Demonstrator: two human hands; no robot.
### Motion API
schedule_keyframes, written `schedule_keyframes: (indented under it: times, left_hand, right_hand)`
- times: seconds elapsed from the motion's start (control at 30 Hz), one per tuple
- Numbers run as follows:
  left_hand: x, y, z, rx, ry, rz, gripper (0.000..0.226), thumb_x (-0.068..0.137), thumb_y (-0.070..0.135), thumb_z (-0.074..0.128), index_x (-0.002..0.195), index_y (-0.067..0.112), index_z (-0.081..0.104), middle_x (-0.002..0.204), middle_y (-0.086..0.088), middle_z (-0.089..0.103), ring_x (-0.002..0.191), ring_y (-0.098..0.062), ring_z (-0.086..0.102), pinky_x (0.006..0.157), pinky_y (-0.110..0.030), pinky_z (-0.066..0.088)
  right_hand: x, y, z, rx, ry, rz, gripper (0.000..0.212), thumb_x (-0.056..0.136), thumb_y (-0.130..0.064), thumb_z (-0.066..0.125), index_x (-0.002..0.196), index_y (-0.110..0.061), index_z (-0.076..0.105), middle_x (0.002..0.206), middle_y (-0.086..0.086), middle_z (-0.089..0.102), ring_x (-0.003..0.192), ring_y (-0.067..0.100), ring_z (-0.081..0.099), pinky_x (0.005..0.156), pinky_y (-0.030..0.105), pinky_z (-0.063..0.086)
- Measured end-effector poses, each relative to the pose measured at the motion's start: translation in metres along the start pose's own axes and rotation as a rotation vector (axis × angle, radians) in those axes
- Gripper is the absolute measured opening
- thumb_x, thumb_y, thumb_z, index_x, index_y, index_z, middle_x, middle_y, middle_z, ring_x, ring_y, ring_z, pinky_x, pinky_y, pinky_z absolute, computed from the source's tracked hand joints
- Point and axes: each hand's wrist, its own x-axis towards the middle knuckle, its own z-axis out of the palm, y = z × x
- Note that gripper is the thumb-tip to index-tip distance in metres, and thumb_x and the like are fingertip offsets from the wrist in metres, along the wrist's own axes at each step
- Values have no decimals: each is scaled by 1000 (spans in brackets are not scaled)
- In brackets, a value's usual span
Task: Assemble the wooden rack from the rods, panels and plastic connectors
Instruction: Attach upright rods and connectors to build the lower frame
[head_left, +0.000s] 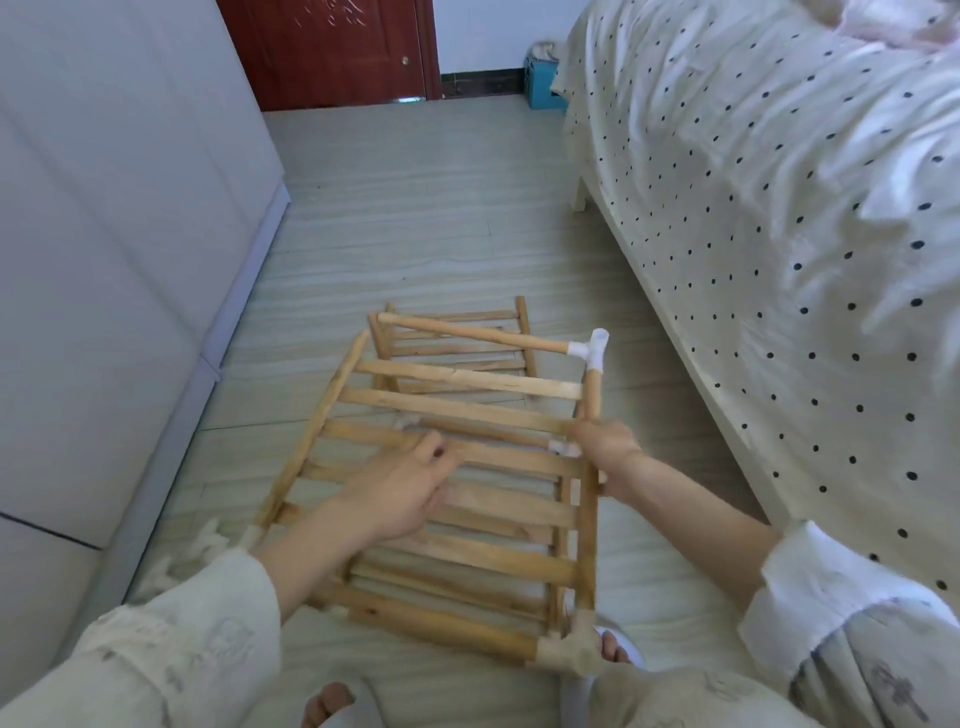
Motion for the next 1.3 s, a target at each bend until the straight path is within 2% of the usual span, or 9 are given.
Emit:
schedule_keyframes:
  times: [0.17,0.33,0.43,0.63,0.77,0.87,1.03,1.17,1.3]
  left_hand:
    - [-7,-12,-5,-18,-55,-214,36,99,32,37,132,17,38,134,-7,37,109,-26,52,78,-34,43]
    - [-6,6,5,-128,-151,-44,28,96,26,38,117,12,50,122,-7,51,108,-26,53,88,-35,45]
    - [2,11,-7,-205,-110,8,26,94,25,38,97,12,61,98,-6,65,90,-23,59,70,-35,49]
    - [-4,-11,-24,-426,267,-127,24,97,21,46,104,16,68,106,3,67,98,-14,60,85,-28,45]
    - [-30,-58,-7,-732,754,-511,21,91,3,51,105,9,66,105,-8,66,98,-22,59,85,-29,43]
    - [-49,-93,14,-830,819,-811,31,94,5,47,124,7,53,124,-13,55,115,-24,50,96,-33,38]
    - [-51,-118,39,-1127,655,-834,42,98,19,44,139,13,39,134,-2,45,129,-18,40,104,-24,31]
    - [-44,-113,42,-1115,774,-811,27,97,11,45,121,9,57,101,-4,56,91,-16,52,68,-10,37]
    - [-45,-105,54,-1203,913,-836,16,99,16,43,99,14,58,76,-1,57,68,-4,51,57,-8,38]
  right_hand:
    - [7,3,8,-470,48,-270,44,92,-12,48,133,-8,32,119,19,53,104,34,57,90,44,50]
    - [26,-27,-7,-982,85,-463,68,90,1,35,147,-30,14,133,11,43,115,33,49,91,43,47]
    - [31,-35,2,-982,241,-474,64,92,-6,38,147,-22,10,151,8,24,135,32,29,109,53,28]
    - [5,-25,54,-1117,-92,-665,54,98,-46,31,147,-26,21,158,0,7,145,23,6,114,54,13]
    - [-1,-9,73,-1217,-222,-717,65,95,-54,33,150,-28,9,158,8,-8,146,24,-7,117,47,9]
    - [4,-6,69,-1254,-209,-743,61,98,-51,28,150,-31,6,158,5,-11,146,20,-8,117,48,2]
    - [2,-10,70,-1359,-123,-765,55,97,-52,25,149,-35,12,159,0,-3,146,17,-2,112,58,-7]
    - [-4,-29,97,-1341,-17,-956,48,98,-47,23,139,-26,37,156,2,14,145,20,6,113,55,-1]
    - [-3,-52,154,-1131,-101,-1219,70,86,-49,11,130,-15,53,144,11,41,139,27,28,112,54,12]
